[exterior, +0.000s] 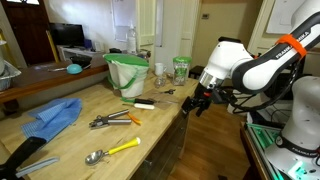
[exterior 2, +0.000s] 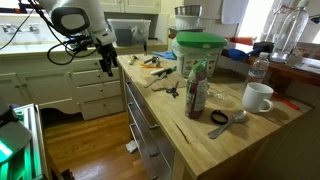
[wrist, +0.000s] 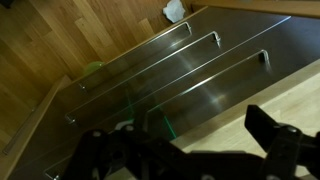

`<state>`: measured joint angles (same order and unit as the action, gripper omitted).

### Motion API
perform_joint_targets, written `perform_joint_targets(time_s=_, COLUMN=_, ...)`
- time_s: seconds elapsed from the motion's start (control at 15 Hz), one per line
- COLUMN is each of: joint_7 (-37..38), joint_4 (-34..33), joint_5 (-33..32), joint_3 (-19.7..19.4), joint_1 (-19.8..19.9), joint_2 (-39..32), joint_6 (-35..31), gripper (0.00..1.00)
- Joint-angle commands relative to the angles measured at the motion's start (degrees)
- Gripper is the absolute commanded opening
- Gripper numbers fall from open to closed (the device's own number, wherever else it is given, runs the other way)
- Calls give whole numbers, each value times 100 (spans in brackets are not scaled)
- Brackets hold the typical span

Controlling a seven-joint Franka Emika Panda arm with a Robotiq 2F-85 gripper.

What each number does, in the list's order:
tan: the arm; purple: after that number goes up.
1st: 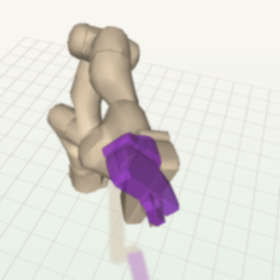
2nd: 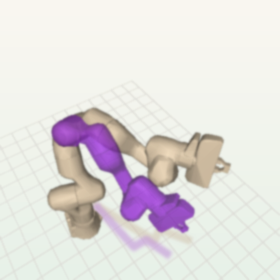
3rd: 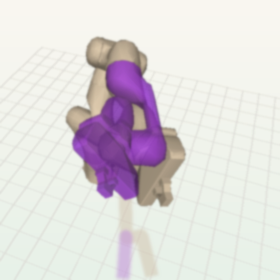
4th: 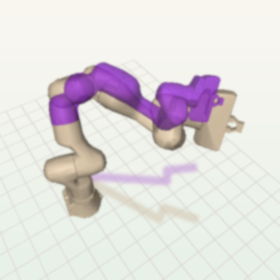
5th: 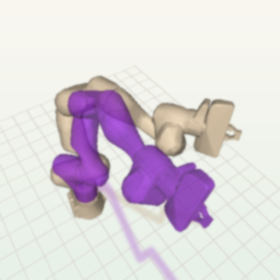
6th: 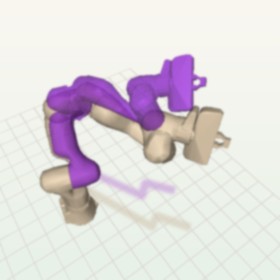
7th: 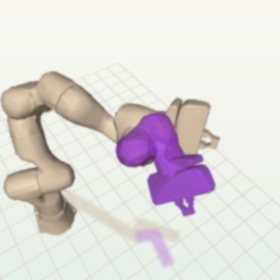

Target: Open the topmost drawer.

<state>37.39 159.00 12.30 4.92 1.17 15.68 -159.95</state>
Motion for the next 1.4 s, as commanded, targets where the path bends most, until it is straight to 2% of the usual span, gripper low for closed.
perform_joint_targets(time_s=0.0, joint_7=16, joint_4=-19, joint_5=93, joint_3=9, joint_1=45, joint_2=-92, joint_6=-171, gripper=100)
perform_joint_targets(time_s=0.27, joint_7=111, joint_4=-143, joint_5=142, joint_3=-21, joint_1=46, joint_2=-321, joint_6=-289, gripper=100)
perform_joint_targets(time_s=0.4, joint_7=206, joint_4=-212, joint_5=521, joint_3=-72, joint_1=-102, joint_2=-557, joint_6=-189, gripper=100)
perform_joint_targets(time_s=0.67, joint_7=359, joint_4=-148, joint_5=825, joint_3=-60, joint_1=-139, joint_2=-993, joint_6=-294, gripper=100)
perform_joint_targets(time_s=0.8, joint_7=476, joint_4=-132, joint_5=865, joint_3=-69, joint_1=-105, joint_2=-1257, joint_6=-621, gripper=100)
perform_joint_targets(time_s=1.07, joint_7=395, joint_4=-183, joint_5=1334, joint_3=-142, joint_1=-194, joint_2=-1733, joint_6=-1197, gripper=100)
perform_joint_targets(time_s=1.33, joint_7=231, joint_4=-291, joint_5=2006, joint_3=118, joint_1=-130, joint_2=-2160, joint_6=-1885, gripper=100)
